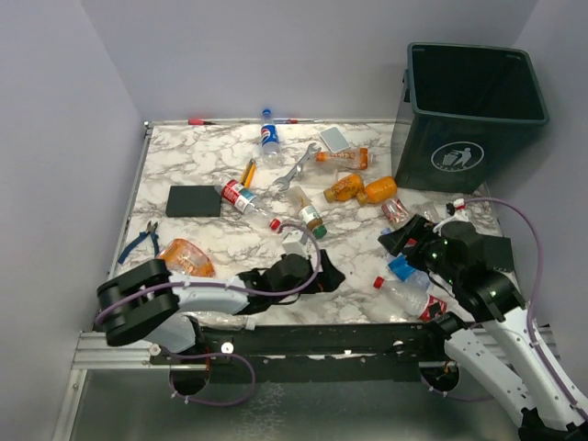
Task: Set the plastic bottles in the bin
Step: Pick up the plastic bottle from the corner of the board.
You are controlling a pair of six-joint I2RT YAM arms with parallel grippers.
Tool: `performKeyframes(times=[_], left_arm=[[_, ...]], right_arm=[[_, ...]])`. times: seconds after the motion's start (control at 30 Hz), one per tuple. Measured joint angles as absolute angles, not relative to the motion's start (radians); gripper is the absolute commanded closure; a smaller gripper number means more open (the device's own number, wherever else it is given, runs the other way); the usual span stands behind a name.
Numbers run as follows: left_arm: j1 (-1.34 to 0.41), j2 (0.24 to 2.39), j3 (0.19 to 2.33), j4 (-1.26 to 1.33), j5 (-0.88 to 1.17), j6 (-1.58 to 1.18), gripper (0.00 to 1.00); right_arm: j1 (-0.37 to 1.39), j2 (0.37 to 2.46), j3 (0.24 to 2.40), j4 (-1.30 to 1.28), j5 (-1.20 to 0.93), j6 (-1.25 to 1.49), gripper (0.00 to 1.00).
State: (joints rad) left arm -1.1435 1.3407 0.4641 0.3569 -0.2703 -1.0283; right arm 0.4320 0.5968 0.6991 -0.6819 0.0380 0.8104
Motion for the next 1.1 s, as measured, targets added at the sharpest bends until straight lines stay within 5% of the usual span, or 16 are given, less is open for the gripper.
performKeyframes(times=[0.47, 1.1], left_arm=[[-1.186, 1.919, 0.710, 0.924, 0.036, -1.131, 0.14], [-1.165, 2.069, 0.800, 1.004, 0.067, -1.264, 0.37]], right_arm=[[0.432, 0.482, 0.809, -0.698, 0.097, 0.849, 0.17], [0.432, 0.441, 0.852, -0.698, 0.109, 0.849, 0.17]])
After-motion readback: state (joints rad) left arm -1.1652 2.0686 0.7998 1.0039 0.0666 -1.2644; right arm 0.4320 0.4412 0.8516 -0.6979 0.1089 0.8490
